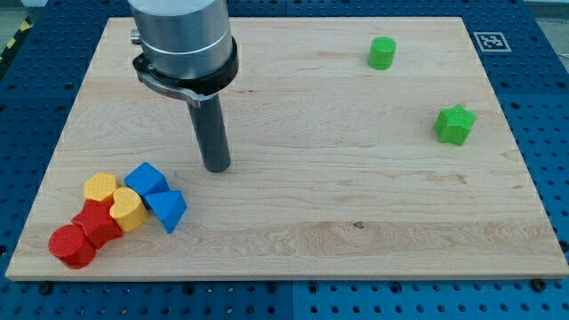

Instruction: Move the green star to the center of the board

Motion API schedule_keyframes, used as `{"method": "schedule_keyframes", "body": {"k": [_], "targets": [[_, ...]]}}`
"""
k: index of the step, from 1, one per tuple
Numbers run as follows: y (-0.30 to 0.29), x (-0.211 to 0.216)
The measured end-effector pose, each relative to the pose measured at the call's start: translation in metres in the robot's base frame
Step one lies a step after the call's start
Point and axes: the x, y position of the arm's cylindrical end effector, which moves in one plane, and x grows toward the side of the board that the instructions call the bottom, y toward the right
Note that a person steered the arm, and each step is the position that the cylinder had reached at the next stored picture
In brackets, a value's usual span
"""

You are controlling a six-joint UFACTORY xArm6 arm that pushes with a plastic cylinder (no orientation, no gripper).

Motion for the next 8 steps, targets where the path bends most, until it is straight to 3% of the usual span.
{"method": "schedule_keyframes", "body": {"k": [4, 5, 8], "targets": [[-0.002, -0.065], [0.072, -0.072], [0.191, -0.134]]}}
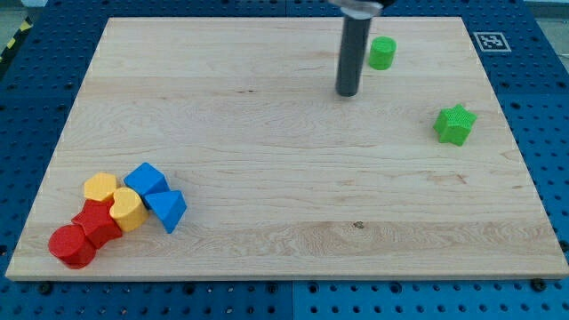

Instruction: Move the green star to the center of the board

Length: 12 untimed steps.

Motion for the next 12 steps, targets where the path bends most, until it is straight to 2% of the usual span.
{"method": "schedule_keyframes", "body": {"k": [2, 4, 9, 12], "targets": [[0.085, 0.009], [0.151, 0.037], [0.154, 0.073], [0.149, 0.073]]}}
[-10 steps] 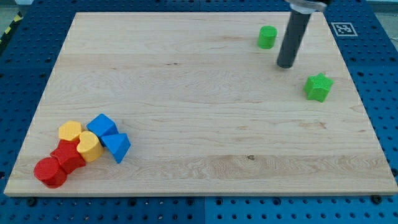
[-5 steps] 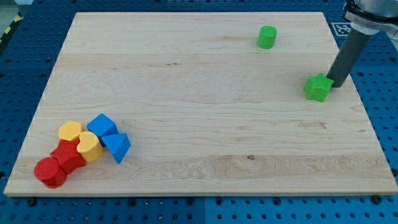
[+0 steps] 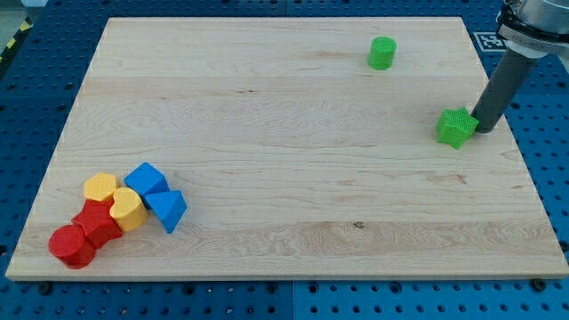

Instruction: Move the green star to the center of the board

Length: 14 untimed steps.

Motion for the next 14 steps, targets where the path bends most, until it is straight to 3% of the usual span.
{"method": "schedule_keyframes", "body": {"k": [1, 3, 5, 6, 7, 8, 11, 13, 14], "targets": [[-0.021, 0.000], [0.010, 0.035], [-0.067, 0.015], [-0.084, -0.001], [-0.036, -0.002], [-0.046, -0.015], [-0.139, -0.022], [-0.127, 0.019], [-0.148, 0.016]]}}
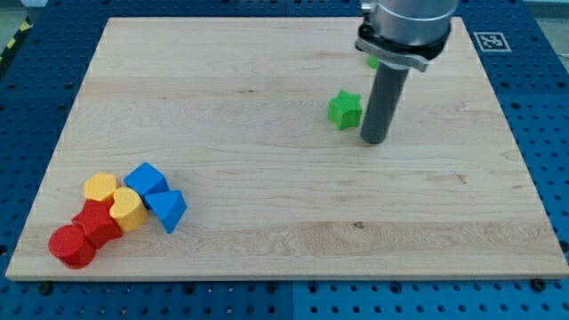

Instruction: Move the green star to the center of the board

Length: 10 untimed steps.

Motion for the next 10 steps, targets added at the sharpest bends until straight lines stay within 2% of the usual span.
{"method": "schedule_keyframes", "body": {"k": [2, 3, 5, 6, 7, 9, 10], "targets": [[-0.004, 0.023], [0.038, 0.018], [0.064, -0.051], [0.040, -0.072], [0.010, -0.064], [0.043, -0.047], [0.009, -0.045]]}}
